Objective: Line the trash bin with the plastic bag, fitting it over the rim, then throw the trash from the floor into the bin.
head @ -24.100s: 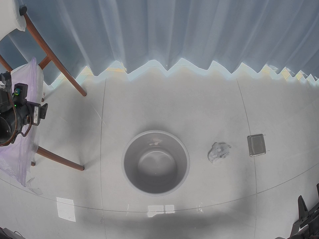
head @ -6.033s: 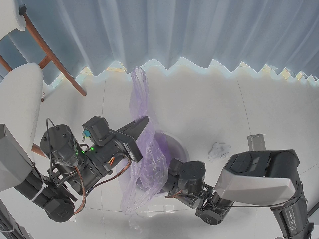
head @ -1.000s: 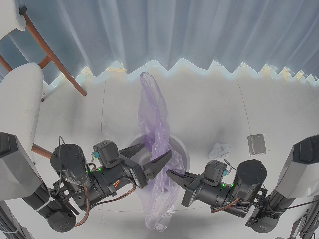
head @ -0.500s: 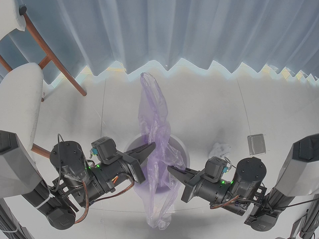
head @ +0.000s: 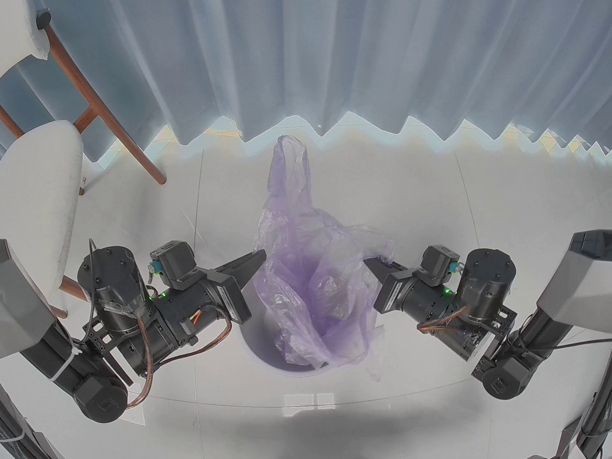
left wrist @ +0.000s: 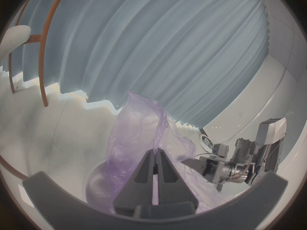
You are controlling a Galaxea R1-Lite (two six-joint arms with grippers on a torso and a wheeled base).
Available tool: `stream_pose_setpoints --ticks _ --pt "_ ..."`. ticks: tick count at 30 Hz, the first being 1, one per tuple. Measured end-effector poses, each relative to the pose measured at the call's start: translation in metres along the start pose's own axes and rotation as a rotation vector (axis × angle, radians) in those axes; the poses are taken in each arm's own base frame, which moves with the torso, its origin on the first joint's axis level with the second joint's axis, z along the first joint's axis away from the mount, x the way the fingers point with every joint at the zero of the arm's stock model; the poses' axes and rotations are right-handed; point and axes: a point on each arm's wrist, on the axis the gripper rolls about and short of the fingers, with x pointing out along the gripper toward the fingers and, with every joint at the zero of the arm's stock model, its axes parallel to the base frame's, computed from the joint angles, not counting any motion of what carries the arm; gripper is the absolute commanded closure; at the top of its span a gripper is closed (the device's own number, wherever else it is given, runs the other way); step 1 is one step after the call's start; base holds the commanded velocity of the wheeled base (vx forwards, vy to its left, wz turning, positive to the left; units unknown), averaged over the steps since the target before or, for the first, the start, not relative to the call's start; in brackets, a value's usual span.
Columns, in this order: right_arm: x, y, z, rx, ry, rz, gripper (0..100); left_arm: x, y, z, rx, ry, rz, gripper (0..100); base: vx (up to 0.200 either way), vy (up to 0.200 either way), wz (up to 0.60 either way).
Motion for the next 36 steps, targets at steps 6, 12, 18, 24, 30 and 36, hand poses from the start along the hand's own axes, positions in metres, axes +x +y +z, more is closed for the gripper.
stream_pose_setpoints --ticks 6,12,18,24,30,36 --pt "0.012 -0.024 0.009 0.036 -0.031 -0.070 100 0.001 0.010 0.001 -0.004 0.007 0.048 100 0.000 0.000 0.00" --pt "0.026 -0.042 0.009 0.042 -0.059 -0.113 100 0.009 0.027 0.004 -0.045 -0.015 0.096 100 0.000 0.000 0.00" --pt "0.037 -0.055 0.005 0.045 -0.069 -0.139 100 0.021 0.041 0.003 -0.126 -0.041 0.121 100 0.000 0.000 0.00" --pt "0.046 -0.067 0.000 0.053 -0.090 -0.156 100 0.032 0.057 0.001 -0.132 -0.103 0.131 100 0.000 0.000 0.00" --pt "0.055 -0.086 -0.008 0.057 -0.088 -0.194 100 0.035 0.077 -0.006 -0.138 -0.095 0.183 100 0.000 0.000 0.00" --pt "0.060 -0.099 -0.020 0.059 -0.068 -0.222 100 0.036 0.094 -0.015 -0.148 -0.058 0.236 100 0.000 0.000 0.00"
